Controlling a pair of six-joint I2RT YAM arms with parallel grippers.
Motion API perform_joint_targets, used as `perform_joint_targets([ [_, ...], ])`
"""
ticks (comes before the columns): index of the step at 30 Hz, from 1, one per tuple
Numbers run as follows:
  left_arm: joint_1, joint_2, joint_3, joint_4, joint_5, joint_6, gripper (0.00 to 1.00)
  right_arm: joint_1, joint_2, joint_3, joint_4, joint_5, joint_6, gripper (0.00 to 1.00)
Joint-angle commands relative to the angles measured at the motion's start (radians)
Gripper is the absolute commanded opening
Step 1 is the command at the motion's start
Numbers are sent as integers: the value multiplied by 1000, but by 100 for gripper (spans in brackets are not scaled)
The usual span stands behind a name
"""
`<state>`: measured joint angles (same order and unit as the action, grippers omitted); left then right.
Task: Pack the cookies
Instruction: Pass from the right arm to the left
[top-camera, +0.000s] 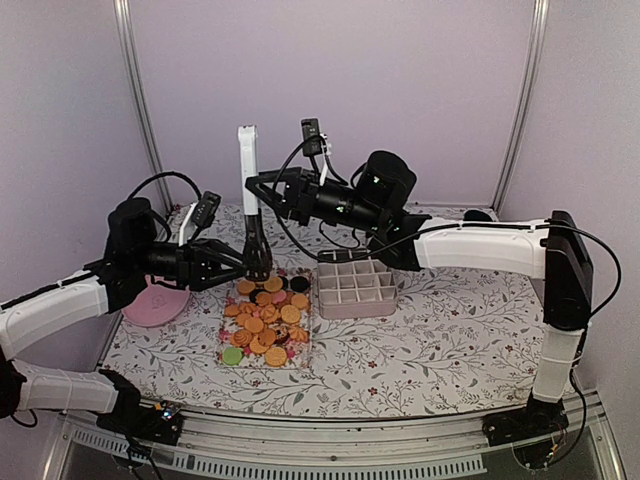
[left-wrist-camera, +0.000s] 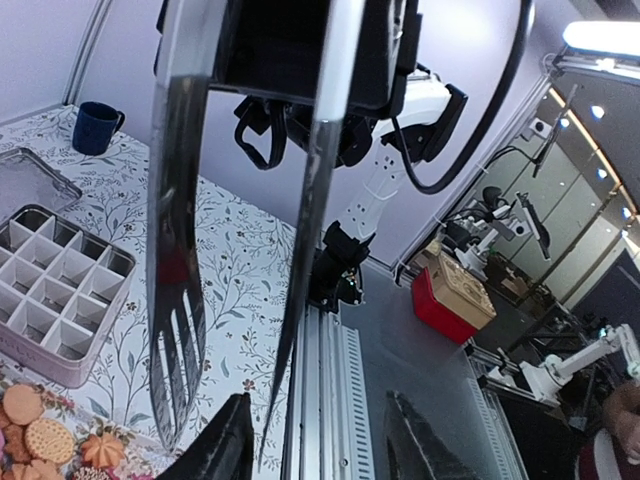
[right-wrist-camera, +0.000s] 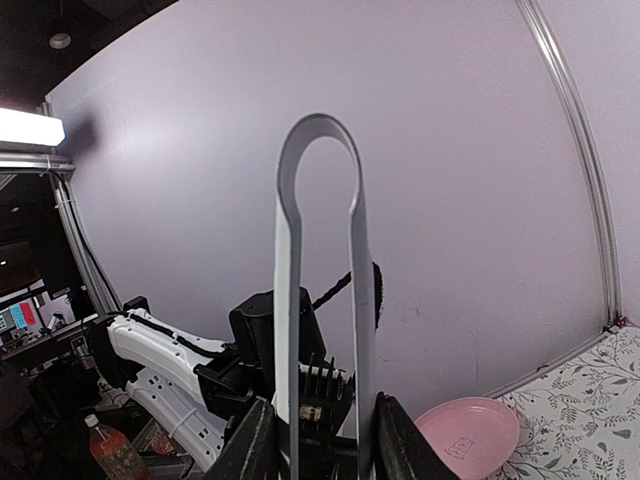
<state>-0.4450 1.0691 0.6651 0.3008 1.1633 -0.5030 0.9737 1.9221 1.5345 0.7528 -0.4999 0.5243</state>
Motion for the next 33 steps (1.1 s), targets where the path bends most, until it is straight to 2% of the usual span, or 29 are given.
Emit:
perform_joint_targets([
  [1,-3,15,-17,20,20,-3,41,15,18,49,38,3,-10,32],
  [4,-3,19,-16,20,22,-6,35,19,24,55,39,6,-16,32],
  [8,-4,23,-19,23,21,-11,33,25,33,67,40,4,-19,32],
  [9,-4,23,-18,27,22,-12,29,26,35,68,39,2,-19,32],
  [13,-3,23,-10,39,29,-9,0,27,33,62,39,1,-22,32],
  [18,-1,20,-10,29,51,4,0,31,24,48,37,-1,-25,33],
  [20,1,18,-6,24,63,12,0,31,13,34,37,-6,-28,37],
  [27,10,16,25,-62,79,109,0,29,-64,-42,22,-57,-51,68],
  [33,18,19,65,-146,81,202,0,17,-85,-65,-46,-125,-61,77],
])
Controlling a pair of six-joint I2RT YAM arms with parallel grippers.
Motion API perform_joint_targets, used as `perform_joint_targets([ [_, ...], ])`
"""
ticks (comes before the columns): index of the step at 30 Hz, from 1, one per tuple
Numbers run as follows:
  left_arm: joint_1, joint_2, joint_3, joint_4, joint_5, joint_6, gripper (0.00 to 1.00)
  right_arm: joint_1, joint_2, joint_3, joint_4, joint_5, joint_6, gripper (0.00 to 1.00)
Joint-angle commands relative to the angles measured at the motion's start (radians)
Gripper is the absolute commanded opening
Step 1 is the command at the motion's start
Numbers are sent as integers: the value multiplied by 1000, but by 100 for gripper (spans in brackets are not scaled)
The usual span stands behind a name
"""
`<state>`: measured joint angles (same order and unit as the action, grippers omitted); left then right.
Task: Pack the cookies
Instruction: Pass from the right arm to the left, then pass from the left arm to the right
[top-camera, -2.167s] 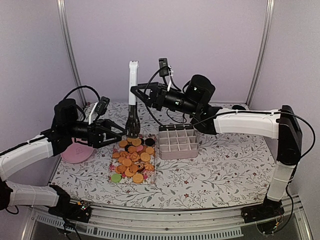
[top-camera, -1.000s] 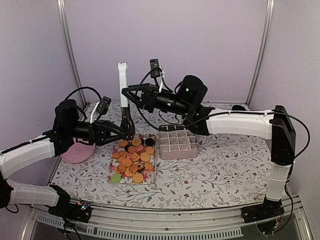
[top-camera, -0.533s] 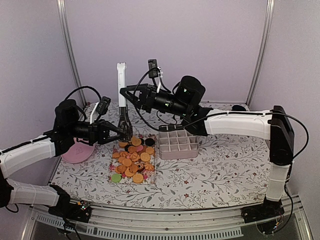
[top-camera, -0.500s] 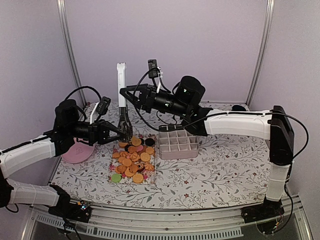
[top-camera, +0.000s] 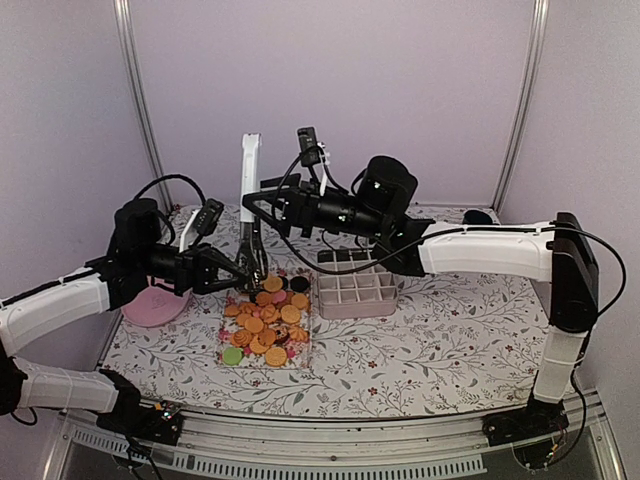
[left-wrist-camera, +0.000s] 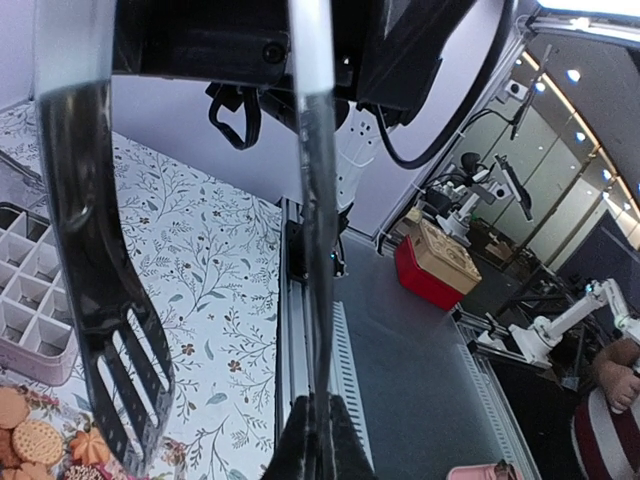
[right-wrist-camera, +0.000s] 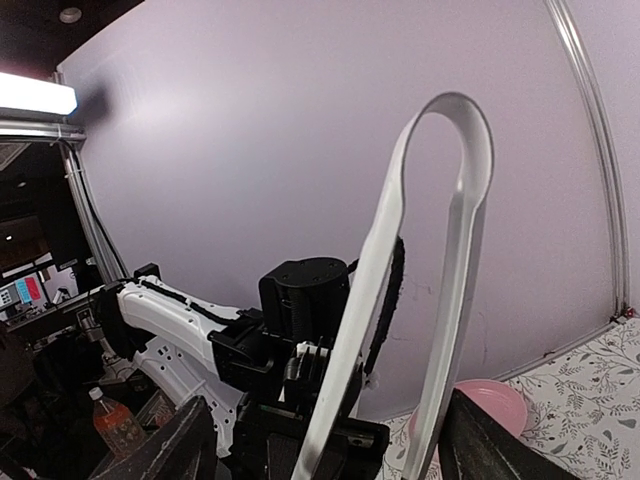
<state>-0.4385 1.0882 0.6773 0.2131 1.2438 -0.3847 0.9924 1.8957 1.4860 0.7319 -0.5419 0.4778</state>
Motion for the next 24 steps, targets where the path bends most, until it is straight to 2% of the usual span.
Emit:
perform_joint_targets([
  [1,13,-1,60,-71,2,98,0,-7,-59,-21,-29,-99,-9,79],
  [5,13,4,109,-212,3,243,0,-32,-67,-29,-70,-151,18,88],
  [11,11,13,225,-590,-78,672,0,-33,-158,-80,-190,-95,-80,95],
  [14,8,22,265,-710,-145,840,0,-33,-194,-112,-195,-73,-105,97],
  [16,3,36,289,-778,-174,912,0,-31,-200,-116,-199,-72,-114,100],
  [19,-18,55,315,-829,-226,997,0,-13,-200,-112,-207,-68,-148,99],
  [24,-39,68,332,-859,-263,1043,0,2,-193,-102,-215,-26,-207,99],
])
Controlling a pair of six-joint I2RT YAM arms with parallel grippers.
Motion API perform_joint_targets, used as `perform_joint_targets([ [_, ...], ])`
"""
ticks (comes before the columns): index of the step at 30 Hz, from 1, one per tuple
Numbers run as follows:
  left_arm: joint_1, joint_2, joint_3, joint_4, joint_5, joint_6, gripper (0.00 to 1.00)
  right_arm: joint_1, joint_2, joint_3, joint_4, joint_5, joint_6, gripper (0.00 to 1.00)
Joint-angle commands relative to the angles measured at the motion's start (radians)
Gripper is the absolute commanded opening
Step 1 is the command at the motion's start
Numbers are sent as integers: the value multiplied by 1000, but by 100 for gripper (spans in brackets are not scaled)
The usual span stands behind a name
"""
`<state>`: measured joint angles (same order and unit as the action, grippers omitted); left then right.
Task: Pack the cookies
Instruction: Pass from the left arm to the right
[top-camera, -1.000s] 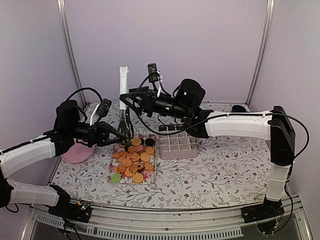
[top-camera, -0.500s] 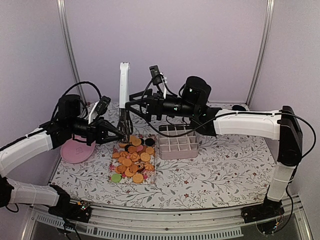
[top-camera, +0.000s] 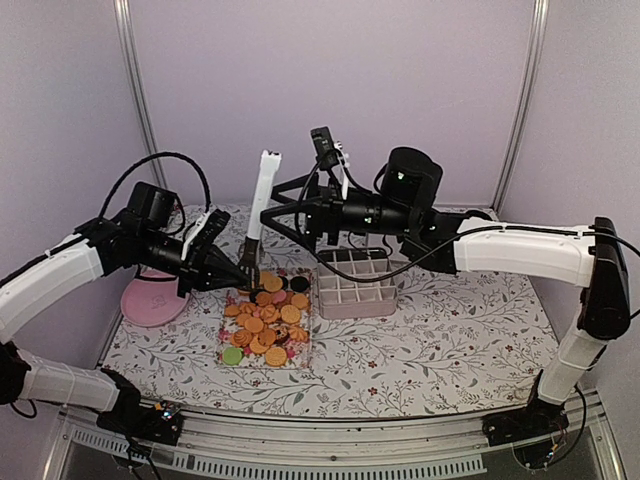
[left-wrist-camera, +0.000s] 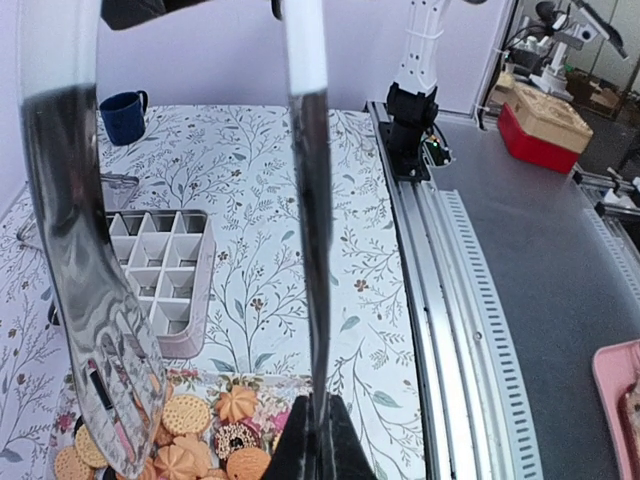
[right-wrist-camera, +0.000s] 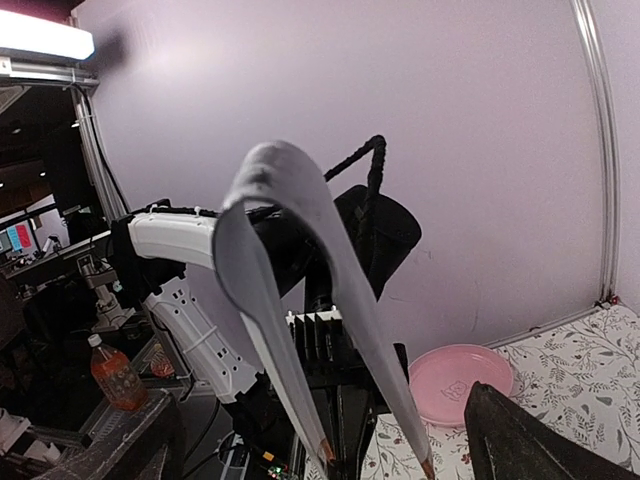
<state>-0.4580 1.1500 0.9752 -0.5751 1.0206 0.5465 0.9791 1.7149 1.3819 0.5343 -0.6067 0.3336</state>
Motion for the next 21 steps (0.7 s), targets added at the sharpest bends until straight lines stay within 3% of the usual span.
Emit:
perform_joint_targets([
  [1,-24,9,35,-75,-47,115,0,15,-8,10,-22,41,-69,99],
  [9,-37,17,52,-154,-89,191,0,15,7,55,-116,40,-172,99],
  [21,-38,77,99,-293,-168,291,0,37,38,119,-361,-18,-298,87],
])
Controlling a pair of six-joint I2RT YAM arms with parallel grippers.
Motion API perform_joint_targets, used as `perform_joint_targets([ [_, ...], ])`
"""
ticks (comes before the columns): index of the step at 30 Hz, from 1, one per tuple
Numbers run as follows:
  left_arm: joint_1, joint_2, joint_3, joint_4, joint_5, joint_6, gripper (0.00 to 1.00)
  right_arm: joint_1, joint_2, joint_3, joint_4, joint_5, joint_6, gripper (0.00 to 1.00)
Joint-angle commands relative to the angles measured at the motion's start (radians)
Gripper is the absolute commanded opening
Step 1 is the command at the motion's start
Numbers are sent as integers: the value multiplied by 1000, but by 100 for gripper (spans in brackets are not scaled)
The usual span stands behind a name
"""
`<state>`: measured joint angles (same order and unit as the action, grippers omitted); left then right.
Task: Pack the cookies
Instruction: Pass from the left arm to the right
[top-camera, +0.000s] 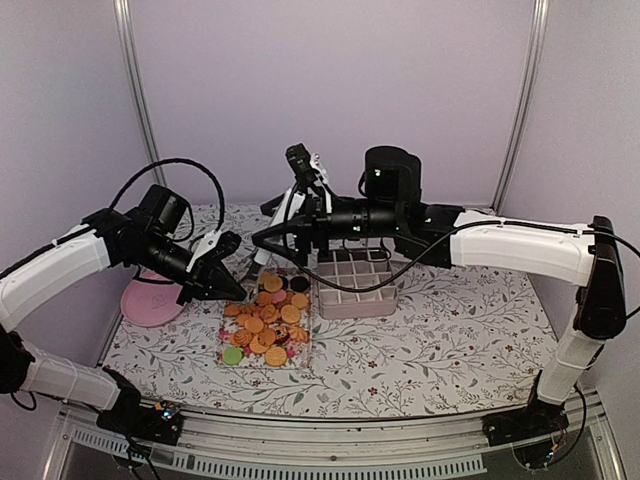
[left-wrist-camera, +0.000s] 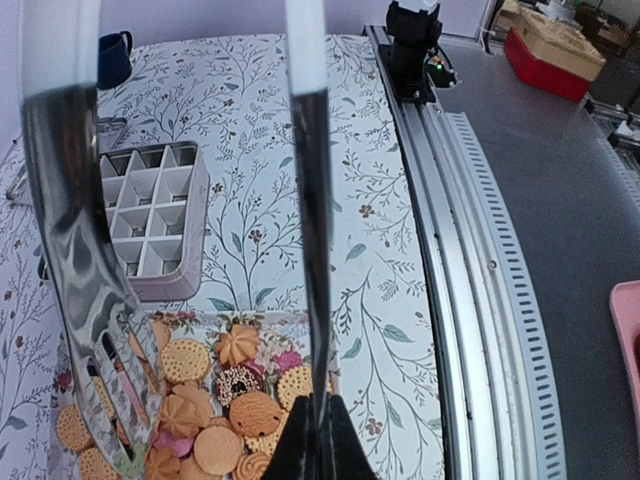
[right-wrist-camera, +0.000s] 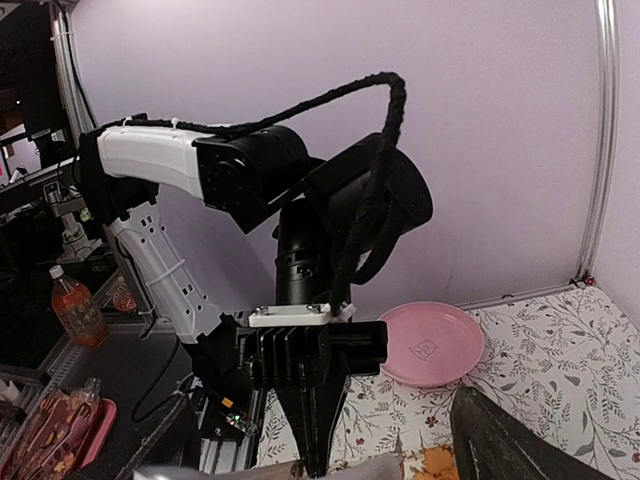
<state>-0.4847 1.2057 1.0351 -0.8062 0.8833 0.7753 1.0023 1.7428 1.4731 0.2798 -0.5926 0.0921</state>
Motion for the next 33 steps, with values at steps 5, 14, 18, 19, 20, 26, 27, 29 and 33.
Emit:
perform_joint_targets([
  [5,-10,31,43,-69,-49,71,0,16,11,20,-169,-10,-77,81],
  [14,-17,49,44,-102,-111,105,0,27,31,48,-261,65,-136,68],
  [18,-18,54,45,-108,-116,109,0,32,42,56,-268,71,-143,64],
  [19,-18,54,48,-107,-112,108,0,35,43,56,-267,71,-142,63],
  [20,-18,55,50,-107,-109,106,0,37,45,56,-266,75,-143,61],
  [26,-18,55,50,-107,-106,102,0,41,42,45,-250,104,-134,50],
  [27,-18,55,52,-107,-106,100,0,41,39,41,-241,106,-129,50],
  [29,-19,57,54,-103,-109,89,2,41,34,27,-224,113,-121,47],
  [33,-17,57,47,-91,-122,67,9,41,32,-2,-201,133,-104,43],
])
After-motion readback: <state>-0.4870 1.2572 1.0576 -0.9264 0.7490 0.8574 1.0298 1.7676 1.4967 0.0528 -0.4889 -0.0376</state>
